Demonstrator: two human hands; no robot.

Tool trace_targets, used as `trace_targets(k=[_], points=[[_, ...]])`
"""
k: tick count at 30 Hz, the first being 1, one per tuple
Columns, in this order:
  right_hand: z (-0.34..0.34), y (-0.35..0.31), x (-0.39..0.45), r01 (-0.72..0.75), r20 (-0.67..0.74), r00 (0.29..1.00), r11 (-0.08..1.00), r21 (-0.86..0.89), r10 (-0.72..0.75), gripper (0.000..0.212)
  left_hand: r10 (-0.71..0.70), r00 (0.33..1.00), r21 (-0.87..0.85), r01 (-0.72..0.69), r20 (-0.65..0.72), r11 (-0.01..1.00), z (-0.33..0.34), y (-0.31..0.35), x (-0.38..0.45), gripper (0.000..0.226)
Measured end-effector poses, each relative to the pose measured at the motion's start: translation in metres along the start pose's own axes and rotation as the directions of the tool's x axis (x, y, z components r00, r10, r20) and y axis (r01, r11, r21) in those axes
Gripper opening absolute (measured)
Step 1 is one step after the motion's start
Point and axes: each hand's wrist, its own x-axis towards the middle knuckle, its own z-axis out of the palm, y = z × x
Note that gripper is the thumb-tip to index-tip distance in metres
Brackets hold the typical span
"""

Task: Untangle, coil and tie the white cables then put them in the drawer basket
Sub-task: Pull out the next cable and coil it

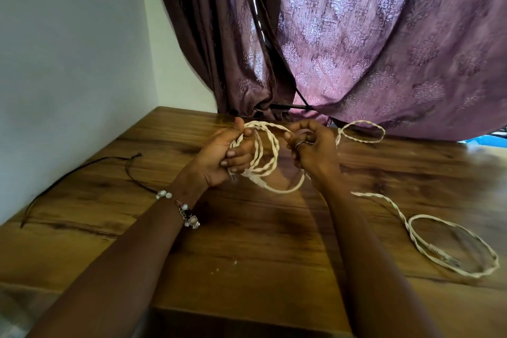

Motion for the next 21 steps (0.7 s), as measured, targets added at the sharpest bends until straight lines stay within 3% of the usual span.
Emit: trace_targets(k=[4,7,10,13,18,21], points=[[-0.002,-0.003,0.000,0.020,0.059,0.998,0.999,0.027,-0.022,0.017,0.009,0.997,-0.138,-0.020,-0.083,0.990,-0.010,0.012,0.001,0.035],[-0.007,-0.002,0.002,0.142,0.250,0.964,0.973,-0.184,-0.094,0.021,0.046,0.983,-0.172,-0.077,-0.179,0.982,-0.019,0.014,0.001,0.038],[-0.007,0.003,0.001,0.389,0.475,0.860,0.845,-0.366,-0.189,0.043,0.081,0.969,-0.226,-0.134,-0.232,0.965,-0.023,0.016,0.001,0.041],[-0.003,0.006,0.002,0.557,0.564,0.781,0.706,-0.437,-0.267,0.033,0.080,0.973,-0.276,-0.139,-0.214,0.951,-0.022,0.020,-0.001,0.039],[-0.014,0.001,0.004,0.559,0.461,0.792,0.781,-0.279,-0.402,0.022,0.041,0.997,-0.416,-0.067,-0.069,0.907,-0.027,0.023,-0.005,0.043],[-0.015,-0.004,0.001,0.401,0.320,0.860,0.914,0.053,-0.396,0.015,0.001,0.997,-0.448,-0.035,-0.076,0.893,-0.023,0.022,-0.005,0.042]])
